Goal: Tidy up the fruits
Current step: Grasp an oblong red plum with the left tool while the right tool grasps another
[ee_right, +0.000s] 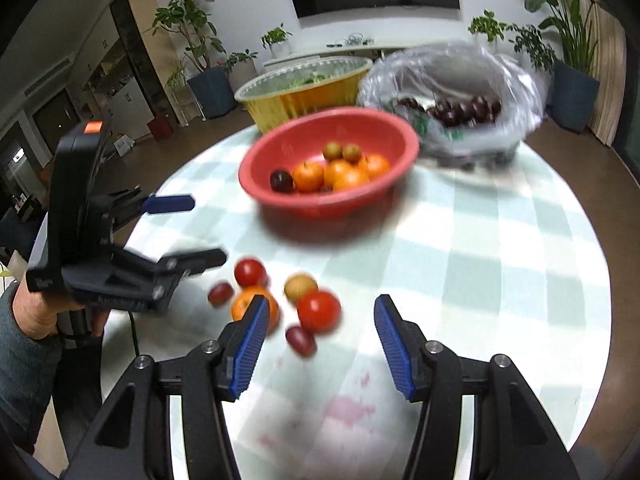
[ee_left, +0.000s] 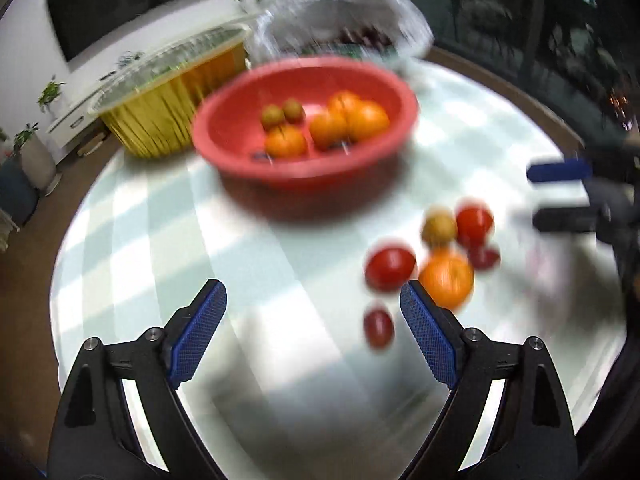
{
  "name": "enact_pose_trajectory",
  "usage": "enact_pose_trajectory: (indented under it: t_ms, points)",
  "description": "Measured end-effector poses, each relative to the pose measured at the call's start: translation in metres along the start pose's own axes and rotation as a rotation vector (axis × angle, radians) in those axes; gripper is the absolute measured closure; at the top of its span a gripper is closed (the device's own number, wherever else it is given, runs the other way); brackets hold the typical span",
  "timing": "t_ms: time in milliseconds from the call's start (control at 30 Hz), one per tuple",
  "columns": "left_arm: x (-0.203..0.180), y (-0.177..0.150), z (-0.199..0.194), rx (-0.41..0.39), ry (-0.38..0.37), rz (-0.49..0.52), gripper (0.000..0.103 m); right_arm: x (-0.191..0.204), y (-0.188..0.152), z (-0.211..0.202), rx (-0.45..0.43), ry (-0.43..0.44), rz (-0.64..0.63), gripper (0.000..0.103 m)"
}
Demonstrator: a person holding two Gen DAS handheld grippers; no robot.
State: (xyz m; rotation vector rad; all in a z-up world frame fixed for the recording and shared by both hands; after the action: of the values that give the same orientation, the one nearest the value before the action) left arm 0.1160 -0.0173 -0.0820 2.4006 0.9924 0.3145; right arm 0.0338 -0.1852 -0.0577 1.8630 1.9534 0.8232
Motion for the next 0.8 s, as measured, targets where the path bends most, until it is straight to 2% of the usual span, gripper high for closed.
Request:
enact_pose_trajectory:
  t_ms: [200, 600, 767, 800]
  points:
    - [-0.013, -0.029, 0.01, 0.067, -0.015, 0.037, 0.014, 0.003, -0.022, 0.008, 0.042, 0.002, 0.0, 0.046]
    - [-0.013, -0.018, 0.02, 0.071, -0.029, 0.012, 0.016, 0.01, -0.031, 0.017, 0.073, 0.003, -0.023, 0.046]
    - [-0.019, -0.014, 0.021, 0.066, -0.076, 0.008, 0.044, 0.01, -0.032, 0.018, 0.073, 0.003, -0.025, 0.047]
    - [-0.02, -0.012, 0.022, 0.065, -0.087, 0.008, 0.047, 0.01, -0.032, 0.019, 0.073, 0.003, -0.027, 0.048]
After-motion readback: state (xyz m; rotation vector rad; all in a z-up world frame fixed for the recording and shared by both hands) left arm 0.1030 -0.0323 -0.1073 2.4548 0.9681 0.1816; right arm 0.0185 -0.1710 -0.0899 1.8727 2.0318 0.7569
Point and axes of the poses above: each gripper's, at about its wrist camera, not at the fingertips, and z roughly the way its jaws point, x to its left, y to its top, the point moved 4 cm from there along z, roughly the way its jaws point, and after that the axes turned 4 degrees about -y, right-handed, at the moved point
